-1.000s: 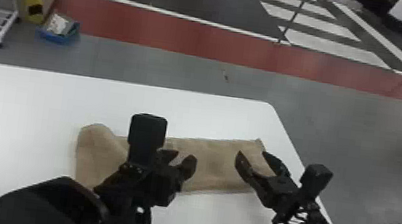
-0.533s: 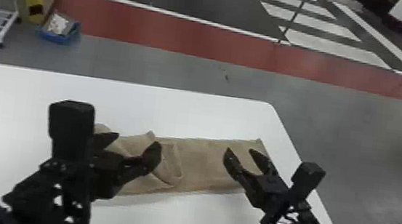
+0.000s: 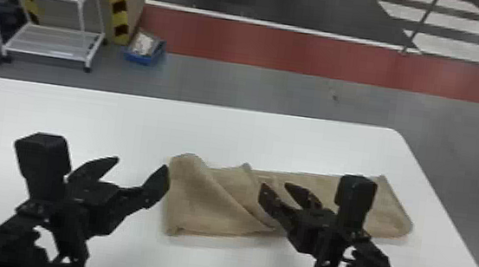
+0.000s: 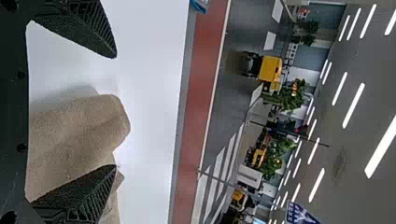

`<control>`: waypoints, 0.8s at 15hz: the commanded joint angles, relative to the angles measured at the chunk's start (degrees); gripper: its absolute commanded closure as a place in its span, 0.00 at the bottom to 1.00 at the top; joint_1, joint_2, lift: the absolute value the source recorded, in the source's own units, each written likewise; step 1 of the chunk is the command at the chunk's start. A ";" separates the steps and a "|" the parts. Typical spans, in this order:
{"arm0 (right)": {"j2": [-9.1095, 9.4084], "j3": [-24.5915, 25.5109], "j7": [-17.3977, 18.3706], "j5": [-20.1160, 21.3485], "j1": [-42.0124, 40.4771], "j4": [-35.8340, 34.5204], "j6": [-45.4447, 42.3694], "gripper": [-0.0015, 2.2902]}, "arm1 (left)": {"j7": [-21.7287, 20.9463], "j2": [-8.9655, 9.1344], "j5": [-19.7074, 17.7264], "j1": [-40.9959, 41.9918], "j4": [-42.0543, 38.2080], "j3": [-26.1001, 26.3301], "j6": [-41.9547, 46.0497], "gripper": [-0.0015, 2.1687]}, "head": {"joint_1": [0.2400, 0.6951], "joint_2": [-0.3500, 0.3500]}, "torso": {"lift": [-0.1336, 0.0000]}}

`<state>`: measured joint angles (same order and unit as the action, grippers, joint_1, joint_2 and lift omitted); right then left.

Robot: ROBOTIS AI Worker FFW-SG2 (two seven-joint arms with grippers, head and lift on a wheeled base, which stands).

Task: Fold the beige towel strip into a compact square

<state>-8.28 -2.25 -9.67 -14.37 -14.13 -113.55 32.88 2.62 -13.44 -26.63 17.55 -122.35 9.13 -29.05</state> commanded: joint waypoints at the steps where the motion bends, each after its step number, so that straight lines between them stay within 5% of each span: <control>1: 0.10 -3.64 1.50 1.81 1.92 -0.18 3.65 0.28 | -1.04 -0.01 0.00 1.78 -0.96 -2.19 0.08 0.02 | 1.00 0.41 | 0.07; 5: 0.28 -5.22 5.81 4.79 2.27 -0.79 6.99 0.28 | -1.92 -0.01 -0.35 2.84 -1.31 -3.50 0.96 0.02 | 1.00 0.49 | 0.07; 10: 0.28 -4.96 5.72 4.62 4.82 -0.18 12.79 0.28 | -2.18 0.25 -0.44 3.10 -1.75 -2.98 0.79 0.02 | 1.00 0.48 | 0.07; 12: 0.28 -5.40 5.02 4.27 4.82 -0.18 12.61 0.42 | -2.18 0.43 -0.44 3.28 -1.66 -2.89 0.96 0.02 | 1.00 0.48 | 0.07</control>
<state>-8.01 -7.43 -4.43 -9.87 -9.39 -113.78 45.48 0.45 -13.11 -27.07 20.73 -124.07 6.19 -28.12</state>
